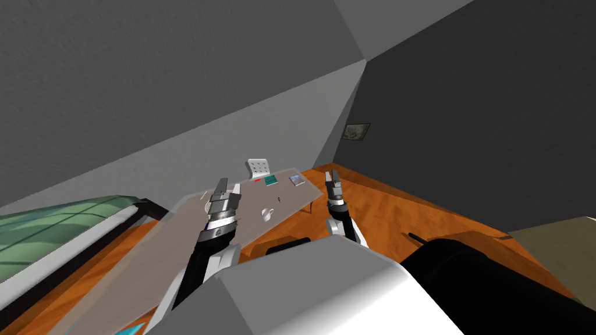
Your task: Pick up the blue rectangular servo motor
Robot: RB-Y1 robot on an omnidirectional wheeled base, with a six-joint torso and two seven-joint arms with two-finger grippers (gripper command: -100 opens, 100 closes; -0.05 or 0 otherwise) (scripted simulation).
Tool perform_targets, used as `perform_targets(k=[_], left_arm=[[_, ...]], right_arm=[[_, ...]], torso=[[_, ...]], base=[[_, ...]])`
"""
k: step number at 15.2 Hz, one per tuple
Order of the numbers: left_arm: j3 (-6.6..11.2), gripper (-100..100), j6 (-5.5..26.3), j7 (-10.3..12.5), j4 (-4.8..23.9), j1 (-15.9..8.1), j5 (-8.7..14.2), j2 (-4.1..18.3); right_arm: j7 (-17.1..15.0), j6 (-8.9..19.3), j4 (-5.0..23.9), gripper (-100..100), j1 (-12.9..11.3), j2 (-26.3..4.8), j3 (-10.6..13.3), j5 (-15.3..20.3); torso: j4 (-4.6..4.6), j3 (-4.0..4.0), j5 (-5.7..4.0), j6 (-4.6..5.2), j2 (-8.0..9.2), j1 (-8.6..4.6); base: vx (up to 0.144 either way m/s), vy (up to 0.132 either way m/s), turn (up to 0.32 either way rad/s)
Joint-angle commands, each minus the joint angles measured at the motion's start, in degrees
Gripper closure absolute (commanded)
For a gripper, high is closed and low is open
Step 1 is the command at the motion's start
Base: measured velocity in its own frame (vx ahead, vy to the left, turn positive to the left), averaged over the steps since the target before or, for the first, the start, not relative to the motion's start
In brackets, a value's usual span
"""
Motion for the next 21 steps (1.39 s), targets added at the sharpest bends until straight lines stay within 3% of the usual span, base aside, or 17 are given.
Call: perform_targets(k=[1, 2, 6, 8, 11, 12, 13, 21], left_arm=[[0.27, -100, 0.1, 0.0, 1.8, -0.1, 0.0, 2.7], [0.27, -100, 0.1, 0.0, 1.8, -0.1, 0.0, 2.7], [1.06, -100, 0.5, -0.2, 7.2, -0.2, 0.2, 6.4], [1.3, -100, 0.6, -0.2, 9.5, -0.3, 0.3, 7.2], [1.55, -100, 0.7, -0.3, 11.7, -0.4, 0.5, 7.9], [1.81, -100, 0.8, -0.4, 13.8, -0.4, 0.6, 8.5], [1.81, -100, 0.8, -0.4, 14.0, -0.4, 0.6, 8.5], [2.99, -100, 1.2, -0.5, 23.4, -0.6, 1.1, 10.1]], right_arm=[[0.0, 0.0, 0.0, 0, 0.0, 0.0, 0.0, 0.0], [0.0, 0.0, 0.0, 0, 0.0, 0.0, 0.0, 0.0], [0.0, 0.0, 0.0, 0, 0.0, 0.0, 0.0, 0.0], [0.0, 0.0, 0.0, 0, 0.0, 0.0, 0.0, 0.0], [0.0, 0.0, 0.0, 0, 0.0, 0.0, 0.0, 0.0], [0.0, 0.0, 0.0, 0, 0.0, 0.0, 0.0, 0.0], [0.0, 0.0, 0.0, 0, 0.0, 0.0, 0.0, 0.0], [0.0, 0.0, 0.0, 0, 0.0, 0.0, 0.0, 0.0]], torso=[[0.0, 0.0, 0.0, 0.0, 0.0, 0.0], [0.0, -0.01, 0.0, 0.03, -0.01, -0.04], [-0.02, -0.03, -0.04, 0.04, -0.04, -0.2], [-0.02, -0.03, -0.06, 0.03, -0.05, -0.31], [-0.02, -0.03, -0.06, 0.05, -0.05, -0.29], [-0.01, -0.03, -0.06, 0.03, -0.05, -0.27], [-0.02, -0.03, -0.06, 0.04, -0.05, -0.3], [-0.01, -0.02, -0.07, 0.05, -0.03, -0.32]], base=[[0.004, -0.022, -0.15], [0.006, -0.033, -0.185], [0.011, -0.058, -0.244], [0.01, -0.079, -0.223], [0.016, -0.063, -0.23], [0.015, -0.07, -0.24], [0.017, -0.077, -0.193], [0.023, -0.069, -0.269]])
